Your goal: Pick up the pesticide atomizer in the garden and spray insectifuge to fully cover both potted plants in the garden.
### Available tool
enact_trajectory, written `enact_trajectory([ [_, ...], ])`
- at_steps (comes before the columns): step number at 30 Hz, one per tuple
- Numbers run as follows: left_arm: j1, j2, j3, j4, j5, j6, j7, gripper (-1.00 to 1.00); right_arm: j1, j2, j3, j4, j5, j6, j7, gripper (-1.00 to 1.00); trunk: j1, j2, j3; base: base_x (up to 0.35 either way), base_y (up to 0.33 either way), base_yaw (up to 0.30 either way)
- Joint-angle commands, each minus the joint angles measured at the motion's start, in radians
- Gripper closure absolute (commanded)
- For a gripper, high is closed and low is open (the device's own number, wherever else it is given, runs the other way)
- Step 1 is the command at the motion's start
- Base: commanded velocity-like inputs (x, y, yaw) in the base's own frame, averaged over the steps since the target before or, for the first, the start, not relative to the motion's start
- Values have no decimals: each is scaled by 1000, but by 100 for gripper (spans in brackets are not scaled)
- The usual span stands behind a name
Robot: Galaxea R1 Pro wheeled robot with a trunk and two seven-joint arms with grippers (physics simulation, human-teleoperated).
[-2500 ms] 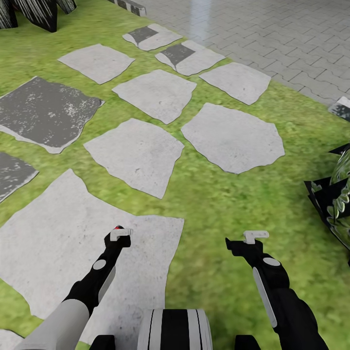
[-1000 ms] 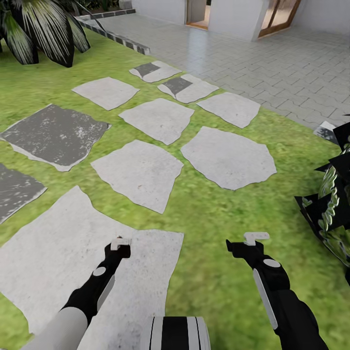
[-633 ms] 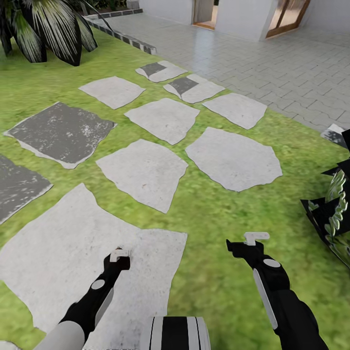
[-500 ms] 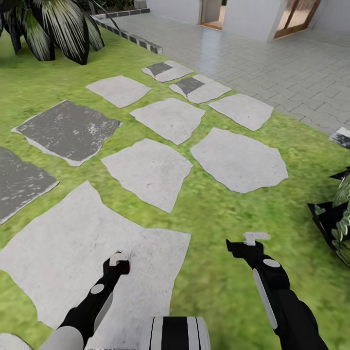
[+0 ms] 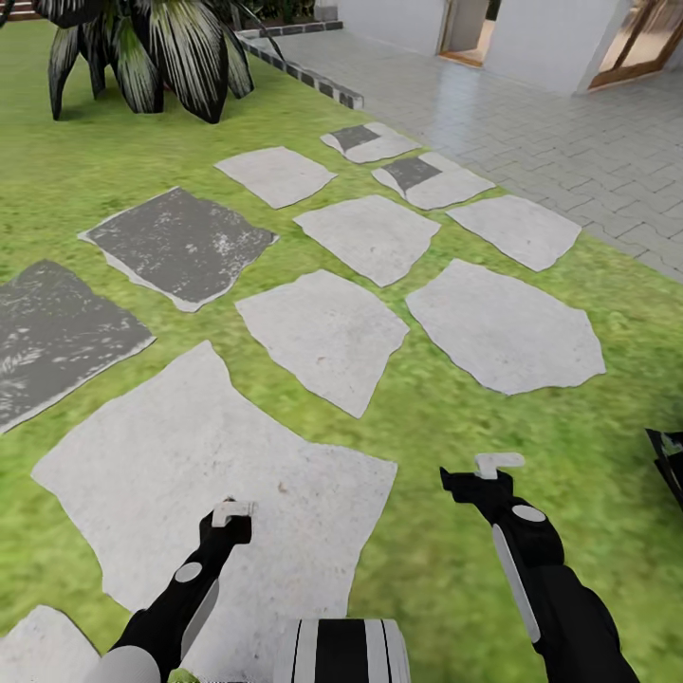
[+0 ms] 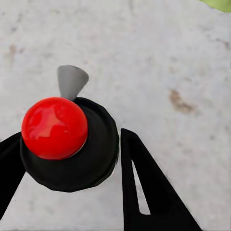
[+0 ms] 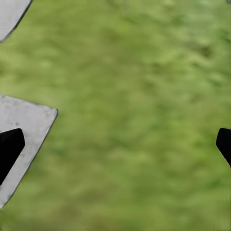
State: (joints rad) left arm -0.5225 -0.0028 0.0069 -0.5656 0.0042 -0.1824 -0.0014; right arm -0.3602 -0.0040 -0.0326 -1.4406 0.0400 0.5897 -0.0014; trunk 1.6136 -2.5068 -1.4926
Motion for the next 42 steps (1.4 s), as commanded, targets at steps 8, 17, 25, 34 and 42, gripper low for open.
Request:
enact_trajectory([
  [8, -1, 0, 1, 0, 0, -3, 0, 100, 0, 1, 1, -1, 4, 5, 0, -100, 0, 0, 8, 0, 0, 234],
  [17, -1, 0, 1, 0, 0, -3, -1, 100, 0, 1, 2, -1, 4, 5, 0, -100, 0, 0, 19, 0, 0, 233],
  [25, -1, 0, 1, 0, 0, -3, -1, 100, 0, 1, 2, -1, 4, 5, 0, -100, 0, 0, 28, 0, 0, 232],
  [34, -1, 0, 1, 0, 0, -3, -2, 100, 0, 1, 2, -1, 4, 5, 0, -100, 0, 0, 38, 0, 0, 222],
  [42, -1, 0, 1, 0, 0, -3, 2, 100, 0, 1, 2, -1, 4, 5, 0, -100, 0, 0, 48, 0, 0, 208],
])
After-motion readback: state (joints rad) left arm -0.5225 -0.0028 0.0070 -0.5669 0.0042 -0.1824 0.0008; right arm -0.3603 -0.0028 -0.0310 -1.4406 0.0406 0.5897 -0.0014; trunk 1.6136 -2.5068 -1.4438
